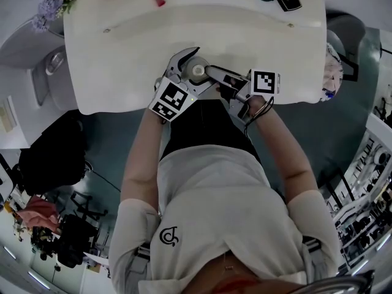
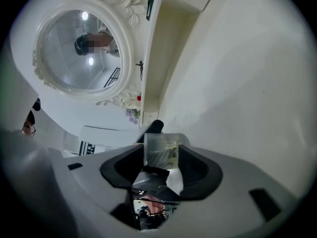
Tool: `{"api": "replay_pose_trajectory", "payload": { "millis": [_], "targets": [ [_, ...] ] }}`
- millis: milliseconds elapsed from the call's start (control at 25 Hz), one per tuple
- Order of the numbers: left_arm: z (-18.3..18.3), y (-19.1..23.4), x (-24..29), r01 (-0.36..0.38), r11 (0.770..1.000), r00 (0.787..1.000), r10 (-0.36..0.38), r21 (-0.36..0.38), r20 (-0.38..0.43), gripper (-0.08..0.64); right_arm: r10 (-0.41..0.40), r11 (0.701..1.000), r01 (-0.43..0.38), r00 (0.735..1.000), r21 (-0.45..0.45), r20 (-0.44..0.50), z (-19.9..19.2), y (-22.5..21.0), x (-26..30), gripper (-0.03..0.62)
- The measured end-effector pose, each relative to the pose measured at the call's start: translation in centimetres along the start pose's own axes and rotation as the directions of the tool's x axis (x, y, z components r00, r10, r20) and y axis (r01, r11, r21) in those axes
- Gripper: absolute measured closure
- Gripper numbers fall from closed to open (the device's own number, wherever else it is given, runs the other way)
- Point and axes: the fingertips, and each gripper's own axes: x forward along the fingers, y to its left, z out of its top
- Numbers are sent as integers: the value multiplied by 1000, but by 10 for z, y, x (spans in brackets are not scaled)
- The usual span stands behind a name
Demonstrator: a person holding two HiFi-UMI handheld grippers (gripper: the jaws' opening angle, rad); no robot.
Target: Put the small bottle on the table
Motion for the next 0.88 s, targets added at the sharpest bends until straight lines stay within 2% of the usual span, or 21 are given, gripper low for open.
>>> {"api": "replay_pose_trajectory", "payload": {
  "millis": [200,360,480,560,640,760,800,880],
  "targets": [
    [14,-6,-13,-29,999,1000,29,46,-4,170,0,1000,1,999,-26,50,5,14,-6,423],
    [32,-5,-29,-74,994,997,73,80,21,170,-45,995,54,993,-82,109,16,34,-19,587],
    [62,-4,-46,-121,988,990,112,97,86,177,-37,985,60,989,-161,143,24,59,-29,588],
    [77,-6,-58,-151,983,984,140,102,112,255,-11,980,43,987,-195,163,25,78,-37,588],
    [93,-6,-71,-183,978,975,168,99,142,377,23,971,23,982,-239,185,27,97,-44,588],
    [115,-4,-88,-241,966,956,220,94,193,501,7,925,82,973,-372,232,36,115,-57,588],
    [121,-3,-93,-261,961,950,237,96,204,531,2,898,107,969,-426,247,38,120,-60,588],
    [133,-1,-102,-291,951,939,263,101,222,546,1,834,142,966,-533,258,40,134,-63,588]
  ]
}}
